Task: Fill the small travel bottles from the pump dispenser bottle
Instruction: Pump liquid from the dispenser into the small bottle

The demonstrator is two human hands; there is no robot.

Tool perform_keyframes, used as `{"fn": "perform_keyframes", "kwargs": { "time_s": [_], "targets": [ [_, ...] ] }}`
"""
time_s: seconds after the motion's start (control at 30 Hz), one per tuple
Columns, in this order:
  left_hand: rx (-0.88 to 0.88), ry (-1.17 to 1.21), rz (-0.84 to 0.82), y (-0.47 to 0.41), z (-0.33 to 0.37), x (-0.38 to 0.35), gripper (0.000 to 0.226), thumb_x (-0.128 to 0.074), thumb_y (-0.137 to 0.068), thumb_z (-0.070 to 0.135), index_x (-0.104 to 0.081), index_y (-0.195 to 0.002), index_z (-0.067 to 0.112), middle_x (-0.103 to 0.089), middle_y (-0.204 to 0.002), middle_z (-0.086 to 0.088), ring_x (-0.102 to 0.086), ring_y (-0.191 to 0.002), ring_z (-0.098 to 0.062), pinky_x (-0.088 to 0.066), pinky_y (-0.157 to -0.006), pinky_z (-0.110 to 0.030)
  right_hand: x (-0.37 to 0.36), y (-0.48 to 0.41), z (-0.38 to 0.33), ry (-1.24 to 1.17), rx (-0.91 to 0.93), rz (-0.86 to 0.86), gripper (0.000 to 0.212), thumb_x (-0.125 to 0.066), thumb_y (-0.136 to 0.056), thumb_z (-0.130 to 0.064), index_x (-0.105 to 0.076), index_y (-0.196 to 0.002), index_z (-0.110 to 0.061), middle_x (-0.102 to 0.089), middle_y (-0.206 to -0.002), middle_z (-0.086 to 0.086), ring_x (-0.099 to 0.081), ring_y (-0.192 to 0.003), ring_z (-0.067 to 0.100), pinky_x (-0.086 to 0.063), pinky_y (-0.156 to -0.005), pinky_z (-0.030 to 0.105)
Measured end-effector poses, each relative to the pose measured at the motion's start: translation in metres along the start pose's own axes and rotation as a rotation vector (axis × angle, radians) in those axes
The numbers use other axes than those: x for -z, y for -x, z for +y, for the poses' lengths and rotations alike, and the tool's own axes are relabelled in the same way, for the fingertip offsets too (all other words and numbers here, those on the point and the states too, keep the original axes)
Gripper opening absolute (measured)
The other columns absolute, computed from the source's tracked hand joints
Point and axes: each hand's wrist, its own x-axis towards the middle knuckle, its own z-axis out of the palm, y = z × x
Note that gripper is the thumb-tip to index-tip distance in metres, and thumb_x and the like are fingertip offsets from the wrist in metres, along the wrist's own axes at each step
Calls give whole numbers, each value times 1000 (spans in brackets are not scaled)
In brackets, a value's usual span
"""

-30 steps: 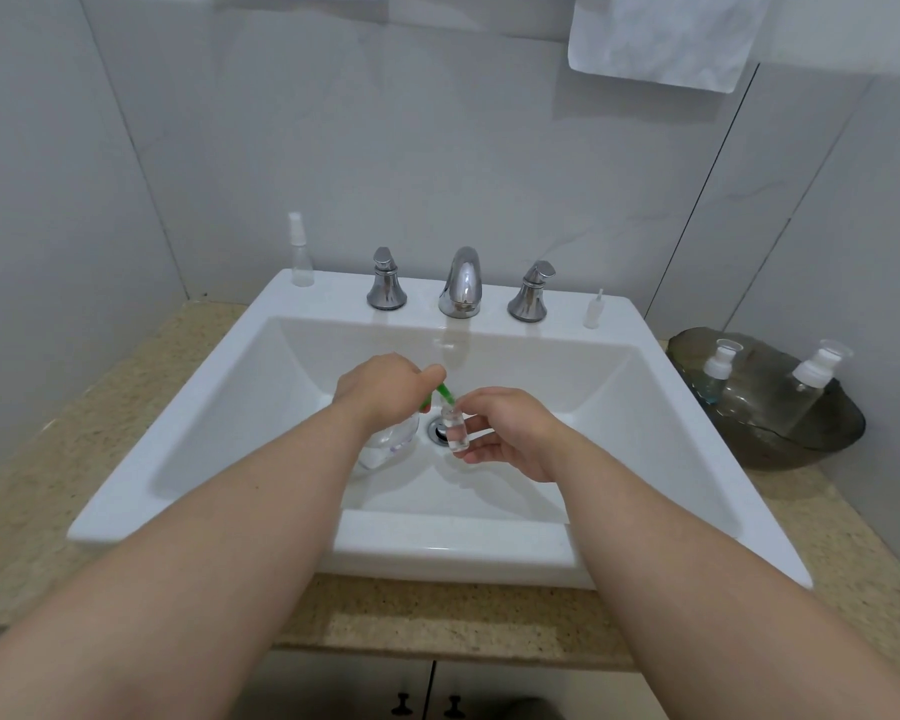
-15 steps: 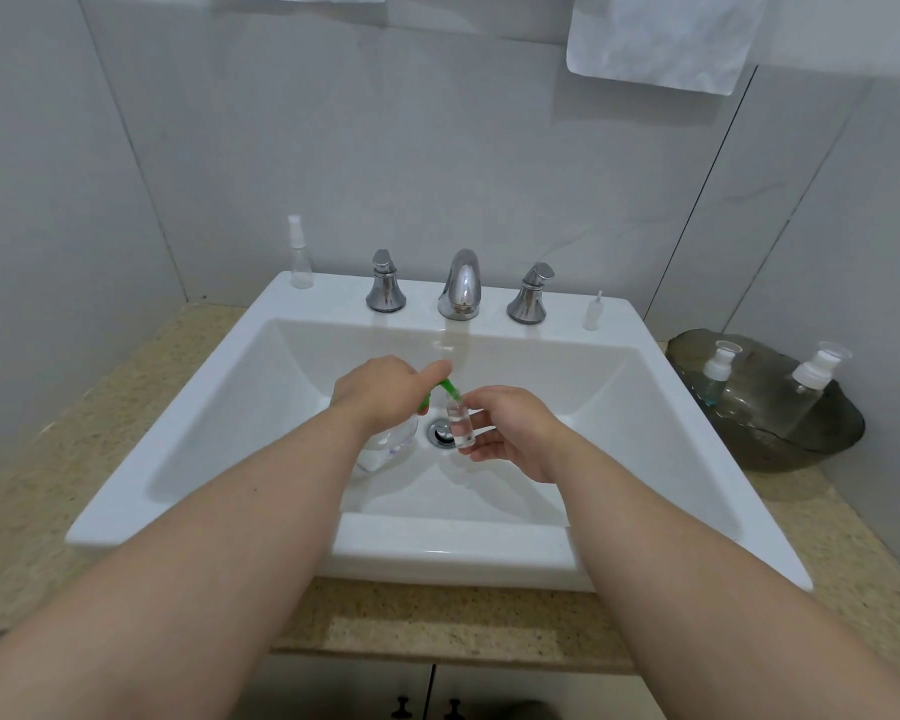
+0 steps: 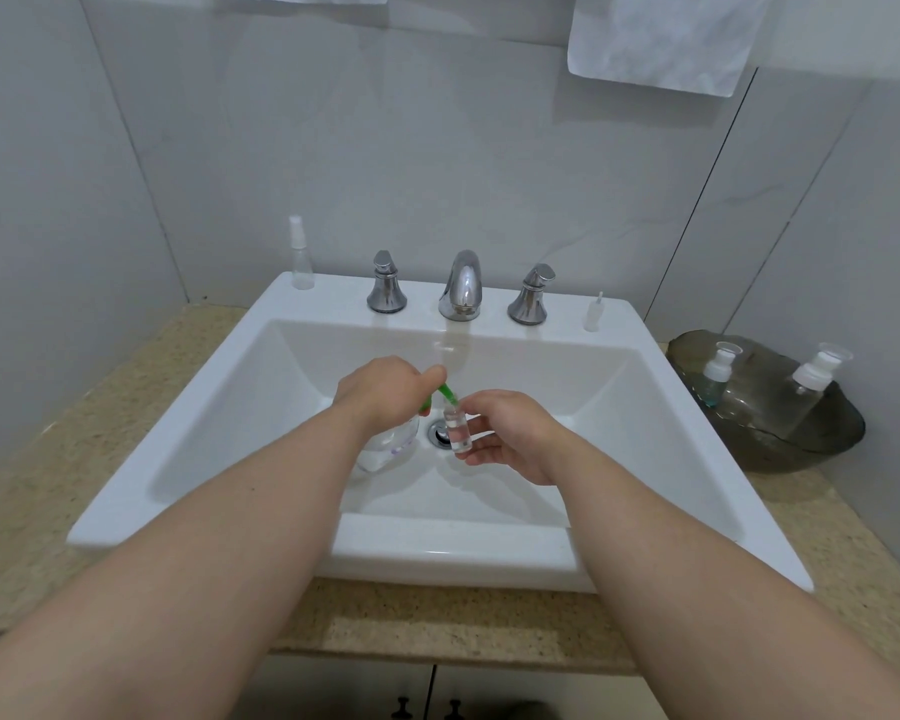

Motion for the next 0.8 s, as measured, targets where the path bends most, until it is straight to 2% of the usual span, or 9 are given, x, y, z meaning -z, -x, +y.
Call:
{"fn": "perform_keyframes", "kwargs": {
  "time_s": [0.37, 0.57, 0.67, 0.8],
  "targets": [
    [-4, -1, 3, 2, 3, 1, 49, -44, -96, 45, -76, -76, 14, -56, -57, 11, -55, -65, -18, -35, -61, -31, -2, 3, 1, 18, -17, -34, 19, -58, -97, -14, -69, -109, -4, -70, -83, 11, -65, -75, 29, -56, -74, 35],
    [-12, -13, 7, 3, 3, 2, 50, -43, -96, 45, -76, -77, 15, -59, -61, 10, -55, -66, -17, -35, -60, -31, -2, 5, -1, -4, -32, -33, 27, -52, -98, -13, -69, -114, 0, -70, -81, 11, -63, -78, 29, -55, -78, 37],
    [-8, -39, 5, 4, 4, 2, 51, -41, -97, 48, -74, -73, 16, -59, -62, 6, -56, -67, -19, -36, -61, -31, -1, 5, -1, -3, -39, -35, 30, -48, -96, -12, -71, -112, 0, -70, -84, 12, -63, -79, 28, -55, -80, 37],
    [-5, -20, -11, 3, 3, -1, 61, -40, -96, 63, -71, -65, 20, -66, -71, 6, -62, -76, -20, -38, -67, -33, -1, 2, 1, 48, -24, -32, 18, -54, -89, -7, -69, -100, -6, -67, -87, 12, -63, -75, 28, -57, -76, 36]
  ]
}}
